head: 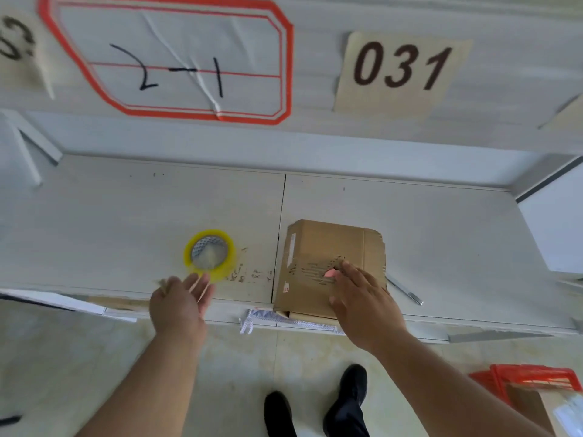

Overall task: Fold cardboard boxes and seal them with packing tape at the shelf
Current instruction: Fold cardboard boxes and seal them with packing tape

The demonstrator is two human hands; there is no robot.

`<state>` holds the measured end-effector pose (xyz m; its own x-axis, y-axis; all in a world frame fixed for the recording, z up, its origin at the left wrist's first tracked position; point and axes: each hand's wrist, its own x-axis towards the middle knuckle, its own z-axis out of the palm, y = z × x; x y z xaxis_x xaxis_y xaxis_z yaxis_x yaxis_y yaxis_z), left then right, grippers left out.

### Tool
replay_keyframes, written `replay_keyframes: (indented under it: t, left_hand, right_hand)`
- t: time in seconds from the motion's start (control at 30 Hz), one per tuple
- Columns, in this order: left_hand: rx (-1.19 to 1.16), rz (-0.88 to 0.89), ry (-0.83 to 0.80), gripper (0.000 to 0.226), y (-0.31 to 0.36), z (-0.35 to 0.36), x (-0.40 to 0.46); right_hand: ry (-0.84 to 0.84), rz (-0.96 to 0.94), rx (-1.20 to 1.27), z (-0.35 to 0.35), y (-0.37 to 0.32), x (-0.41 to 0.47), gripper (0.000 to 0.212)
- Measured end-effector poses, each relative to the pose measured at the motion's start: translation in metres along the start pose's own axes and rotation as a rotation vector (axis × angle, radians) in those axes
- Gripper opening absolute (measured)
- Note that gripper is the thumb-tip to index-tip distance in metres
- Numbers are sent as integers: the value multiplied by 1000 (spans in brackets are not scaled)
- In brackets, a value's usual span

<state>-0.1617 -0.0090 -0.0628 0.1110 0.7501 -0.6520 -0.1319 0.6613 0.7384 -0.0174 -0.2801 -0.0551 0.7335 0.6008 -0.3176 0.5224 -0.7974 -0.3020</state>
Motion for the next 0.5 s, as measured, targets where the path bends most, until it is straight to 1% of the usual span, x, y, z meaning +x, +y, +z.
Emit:
replay_keyframes:
  t: [0.1,0.17,0.23,0.3,0.37,0.4,0.43,0.5]
  left_hand:
    - [246,62,-158,15,9,-8,-20]
    - [323,82,-256,16,11,-10,-37]
    - [293,90,-342,17,16,-15,-47]
    - [170,90,-373,13,26,-19,-45]
    - [36,101,-375,9,40,-26,-31]
    - [14,123,-390,12,48,-31,-21]
    - [66,167,-401,18,56,-36,-11]
    - [357,331,-386,32,72,-42,9]
  right_hand:
    - [-15,51,50,-14,-9,0,50]
    - [36,113,131,-25,-15,-2,42]
    - [153,138,174,-32,-20,-6,32]
    - [254,115,233,-34,-28,-13,26]
    - [254,108,317,-34,-39,-20,24]
    - [240,102,342,-33,-44,-23,24]
    - [227,91,357,-30,-47,-27,23]
    - [196,83,385,-27,-50,-36,19]
